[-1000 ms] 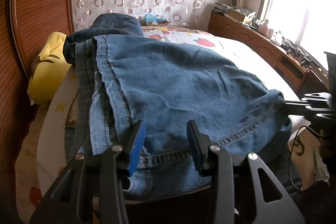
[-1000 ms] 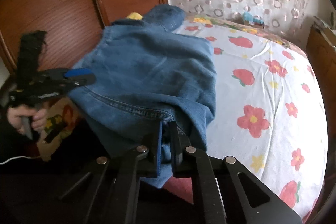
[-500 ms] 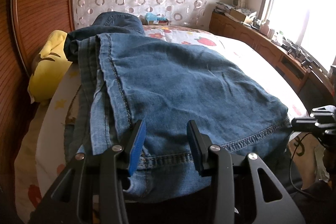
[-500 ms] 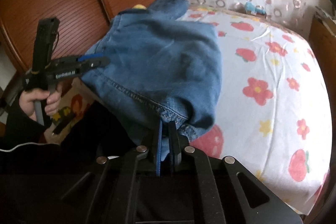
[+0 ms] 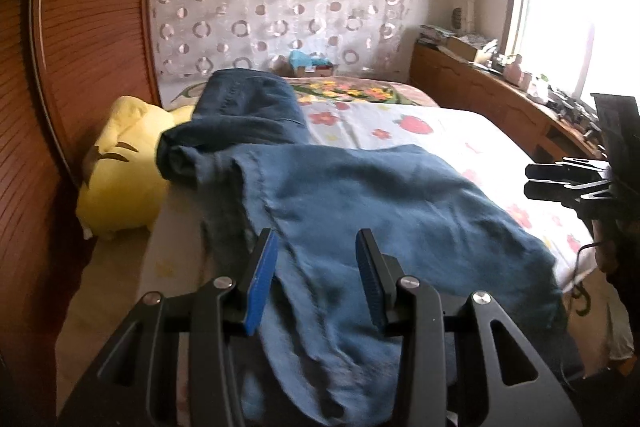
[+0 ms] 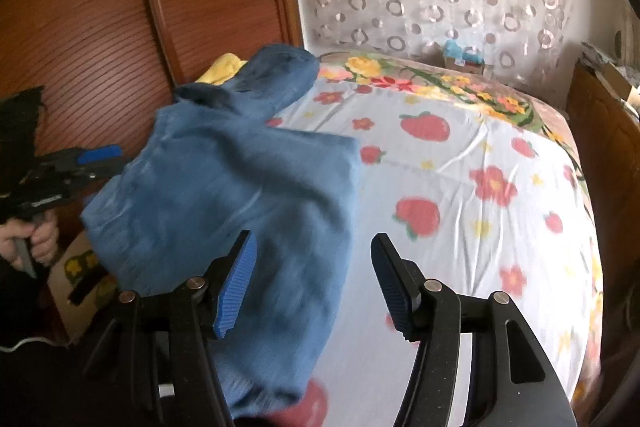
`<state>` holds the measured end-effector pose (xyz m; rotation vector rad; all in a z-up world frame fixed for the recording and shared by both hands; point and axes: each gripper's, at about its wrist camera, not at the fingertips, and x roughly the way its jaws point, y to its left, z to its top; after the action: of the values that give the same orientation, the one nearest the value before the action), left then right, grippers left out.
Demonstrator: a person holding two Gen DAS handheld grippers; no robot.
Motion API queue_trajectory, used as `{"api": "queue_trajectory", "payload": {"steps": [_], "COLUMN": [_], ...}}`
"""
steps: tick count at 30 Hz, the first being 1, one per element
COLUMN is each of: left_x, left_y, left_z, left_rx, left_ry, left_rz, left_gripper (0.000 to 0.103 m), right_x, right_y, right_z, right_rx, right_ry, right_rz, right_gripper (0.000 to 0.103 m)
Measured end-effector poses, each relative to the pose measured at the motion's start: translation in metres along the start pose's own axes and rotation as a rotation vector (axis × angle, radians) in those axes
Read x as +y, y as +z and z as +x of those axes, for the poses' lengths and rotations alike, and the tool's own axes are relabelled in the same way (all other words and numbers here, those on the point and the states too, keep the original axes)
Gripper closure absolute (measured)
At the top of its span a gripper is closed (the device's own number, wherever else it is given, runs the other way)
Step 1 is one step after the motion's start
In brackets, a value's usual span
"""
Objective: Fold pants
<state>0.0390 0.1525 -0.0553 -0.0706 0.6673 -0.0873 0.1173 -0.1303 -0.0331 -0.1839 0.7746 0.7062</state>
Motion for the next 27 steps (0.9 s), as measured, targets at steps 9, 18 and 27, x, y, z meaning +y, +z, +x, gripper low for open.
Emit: {"api": "queue_trajectory", "payload": {"steps": [9,18,27], "left_x": [0.040,0.058,0.057], "left_y": [0.005,-0.009,-0.011], "left_z": [0.033,0.061,0.061], "left_rx": [0.065,0.131,0.127], "left_ry": [0.038,0.026,0.029], "left_rz": [-0.059,-0.098,-0.097], "left_gripper": [0.064,0.063,0.063], "right_x": [-0.023,-0.039,-0.028], "right_y": [0.023,0.031,0.028], "right_z": [0.071,0.117,0.129], "right_rx": [0.109,0.187,0.197], "right_ry": [0.006,0.088,0.200], "right_rz": [-0.004,0.038,0.031], "right_gripper": [0.042,0.042,0.074]}}
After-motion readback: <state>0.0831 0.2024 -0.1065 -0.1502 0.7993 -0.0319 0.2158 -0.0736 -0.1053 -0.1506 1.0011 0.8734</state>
